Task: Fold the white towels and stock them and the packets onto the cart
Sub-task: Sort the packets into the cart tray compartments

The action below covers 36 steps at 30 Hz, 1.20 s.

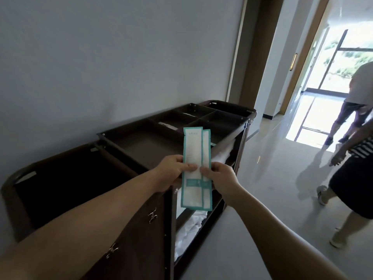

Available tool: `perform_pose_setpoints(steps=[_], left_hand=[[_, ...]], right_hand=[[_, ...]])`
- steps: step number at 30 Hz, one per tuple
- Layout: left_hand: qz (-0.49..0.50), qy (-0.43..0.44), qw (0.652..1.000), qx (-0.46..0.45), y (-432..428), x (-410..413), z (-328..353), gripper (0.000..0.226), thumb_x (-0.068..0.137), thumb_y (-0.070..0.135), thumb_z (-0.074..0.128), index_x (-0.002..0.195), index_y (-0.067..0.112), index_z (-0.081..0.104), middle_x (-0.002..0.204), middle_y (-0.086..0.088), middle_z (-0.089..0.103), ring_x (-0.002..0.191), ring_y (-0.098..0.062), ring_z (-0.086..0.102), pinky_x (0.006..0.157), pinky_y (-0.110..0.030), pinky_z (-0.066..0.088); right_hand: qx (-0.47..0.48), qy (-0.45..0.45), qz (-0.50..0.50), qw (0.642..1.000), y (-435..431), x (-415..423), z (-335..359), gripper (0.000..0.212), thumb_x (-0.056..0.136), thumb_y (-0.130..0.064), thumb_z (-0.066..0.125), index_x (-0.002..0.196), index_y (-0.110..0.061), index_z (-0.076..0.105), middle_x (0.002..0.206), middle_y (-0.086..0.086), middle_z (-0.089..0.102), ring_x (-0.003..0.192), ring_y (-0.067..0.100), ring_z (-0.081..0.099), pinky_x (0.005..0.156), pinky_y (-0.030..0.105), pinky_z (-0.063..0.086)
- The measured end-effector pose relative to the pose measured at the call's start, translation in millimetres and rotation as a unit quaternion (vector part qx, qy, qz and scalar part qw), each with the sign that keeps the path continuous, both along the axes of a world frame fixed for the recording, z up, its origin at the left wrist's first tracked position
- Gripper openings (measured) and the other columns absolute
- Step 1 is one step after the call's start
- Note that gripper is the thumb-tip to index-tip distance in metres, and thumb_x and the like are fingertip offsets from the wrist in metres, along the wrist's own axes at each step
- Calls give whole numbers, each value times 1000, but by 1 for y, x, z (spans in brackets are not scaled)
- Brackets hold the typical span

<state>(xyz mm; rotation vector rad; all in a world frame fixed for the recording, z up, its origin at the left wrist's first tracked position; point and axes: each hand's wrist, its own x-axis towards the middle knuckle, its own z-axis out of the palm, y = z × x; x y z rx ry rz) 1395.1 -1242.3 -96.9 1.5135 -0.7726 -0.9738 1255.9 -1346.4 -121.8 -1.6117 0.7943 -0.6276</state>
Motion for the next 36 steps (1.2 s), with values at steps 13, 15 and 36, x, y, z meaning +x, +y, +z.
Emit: perform_pose_setpoints(steps=[13, 15, 36], left_hand=[[-22, 7, 1000, -9, -174, 48, 4, 25, 91, 8, 67, 115, 3, 62, 106, -15, 73, 92, -30, 72, 74, -44, 61], [-32, 5, 999, 2, -199, 47, 2, 26, 90, 10, 69, 115, 5, 62, 105, -14, 74, 93, -31, 73, 79, -48, 60], [36, 0, 999, -10, -450, 14, 13, 28, 88, 12, 71, 114, 5, 66, 106, -12, 74, 101, -33, 70, 93, -55, 54]], right_hand=[[76, -39, -128, 988, -151, 7, 11, 12, 90, -11, 72, 96, 0, 70, 92, 14, 75, 74, 23, 72, 65, 34, 60], [82, -35, -130, 988, -178, 4, 10, 14, 90, -12, 73, 97, 0, 69, 92, 13, 75, 74, 22, 73, 67, 35, 61], [59, -32, 4, 998, -456, 3, 23, 19, 84, -9, 78, 101, -9, 69, 93, 5, 77, 79, 20, 75, 70, 35, 61]])
